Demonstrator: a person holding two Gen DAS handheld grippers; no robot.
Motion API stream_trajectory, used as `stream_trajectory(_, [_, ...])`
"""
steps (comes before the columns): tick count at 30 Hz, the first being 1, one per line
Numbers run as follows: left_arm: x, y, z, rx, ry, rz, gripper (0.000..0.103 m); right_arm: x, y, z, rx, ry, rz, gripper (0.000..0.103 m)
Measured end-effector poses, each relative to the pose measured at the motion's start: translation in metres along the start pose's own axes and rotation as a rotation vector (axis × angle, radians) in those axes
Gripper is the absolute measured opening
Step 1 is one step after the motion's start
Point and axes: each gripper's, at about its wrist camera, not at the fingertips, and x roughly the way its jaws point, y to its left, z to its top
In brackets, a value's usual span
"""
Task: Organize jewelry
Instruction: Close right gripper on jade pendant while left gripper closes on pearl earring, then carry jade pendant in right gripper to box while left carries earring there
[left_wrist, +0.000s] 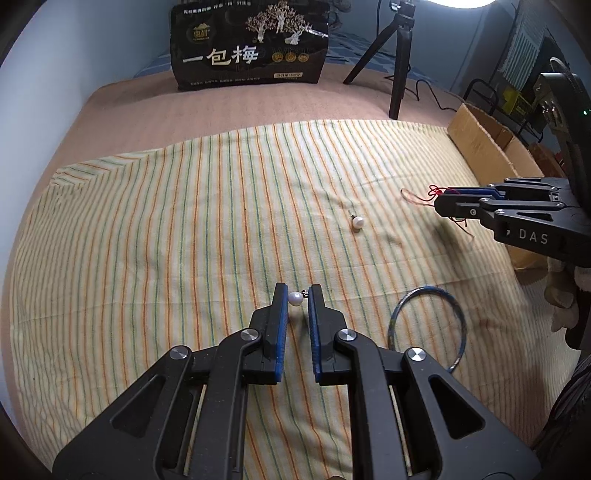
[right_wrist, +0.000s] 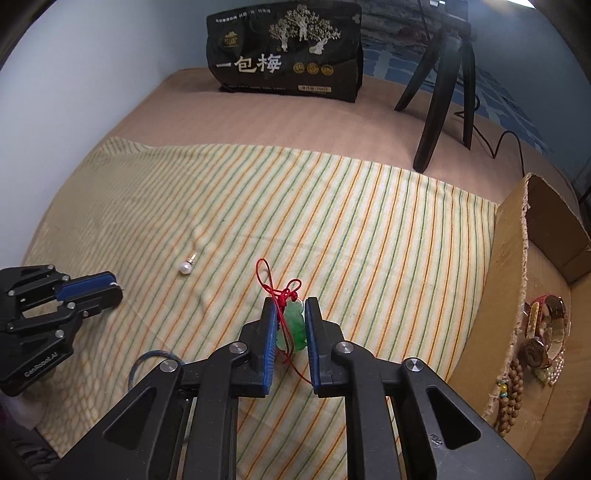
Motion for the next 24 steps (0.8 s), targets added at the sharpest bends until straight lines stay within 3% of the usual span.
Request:
stream_trajectory(10, [-0.037, -0.012, 0.016, -0.03, -0.076, -0.018, 0.009, -0.044, 0.0, 0.002, -0.002, -0.086, 0.04, 0.013])
stream_trajectory(24, [-0.073, -0.065, 0.027, 0.009, -0.144, -0.069, 0.009, -0.101, -0.039, -0.01, 0.031, -0.177, 0.041, 0.013])
